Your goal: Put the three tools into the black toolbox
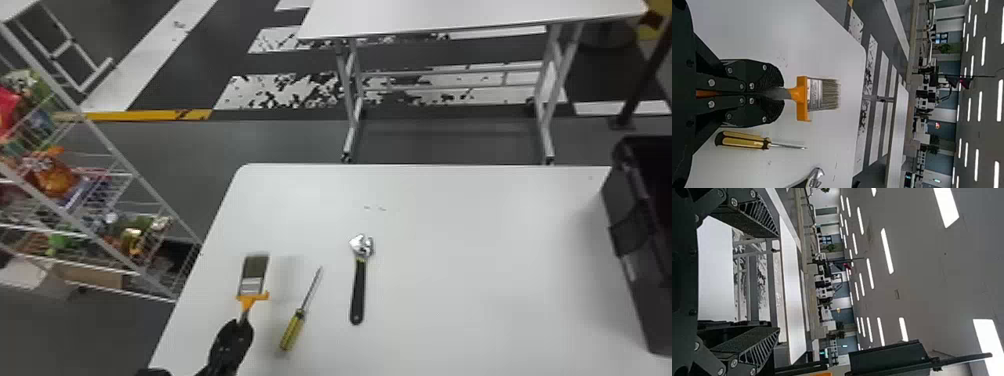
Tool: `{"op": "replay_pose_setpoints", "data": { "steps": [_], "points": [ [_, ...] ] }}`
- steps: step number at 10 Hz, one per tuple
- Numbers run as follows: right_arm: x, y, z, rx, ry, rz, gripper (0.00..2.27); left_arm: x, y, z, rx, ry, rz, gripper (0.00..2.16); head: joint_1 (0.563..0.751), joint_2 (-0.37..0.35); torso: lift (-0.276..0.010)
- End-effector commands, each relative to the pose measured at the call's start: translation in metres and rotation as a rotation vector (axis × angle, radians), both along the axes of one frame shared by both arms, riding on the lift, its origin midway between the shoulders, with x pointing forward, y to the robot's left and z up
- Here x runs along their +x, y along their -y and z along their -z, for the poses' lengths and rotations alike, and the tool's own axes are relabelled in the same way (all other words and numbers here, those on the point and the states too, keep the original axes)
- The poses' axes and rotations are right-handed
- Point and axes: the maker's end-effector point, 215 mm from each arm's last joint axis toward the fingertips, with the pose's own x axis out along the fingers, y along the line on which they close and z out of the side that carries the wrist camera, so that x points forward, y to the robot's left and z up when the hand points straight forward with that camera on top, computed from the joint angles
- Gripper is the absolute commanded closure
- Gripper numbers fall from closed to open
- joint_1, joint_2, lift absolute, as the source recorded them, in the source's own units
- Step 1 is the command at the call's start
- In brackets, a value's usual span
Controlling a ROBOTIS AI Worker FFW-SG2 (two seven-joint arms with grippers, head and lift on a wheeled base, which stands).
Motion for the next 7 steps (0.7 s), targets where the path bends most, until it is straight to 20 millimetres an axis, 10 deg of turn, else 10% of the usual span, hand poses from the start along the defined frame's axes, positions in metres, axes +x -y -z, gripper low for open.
{"op": "replay_pose_setpoints", "data": {
  "steps": [1, 7],
  "points": [
    [0.018, -0.018, 0.024, 0.039, -0.104, -0.068, 0.17, 0.007, 0.014, -0.011, -0.012, 0.002, 0.024, 2.14, 0.695, 0.241, -0.051],
    [0.058, -0.114, 0.092, 0.288, -0.687, -0.423, 0.17, 0.038, 0.146, -0.03, 0.015, 0.026, 0.262, 2.14, 0.695, 0.17, -0.051]
  ]
}}
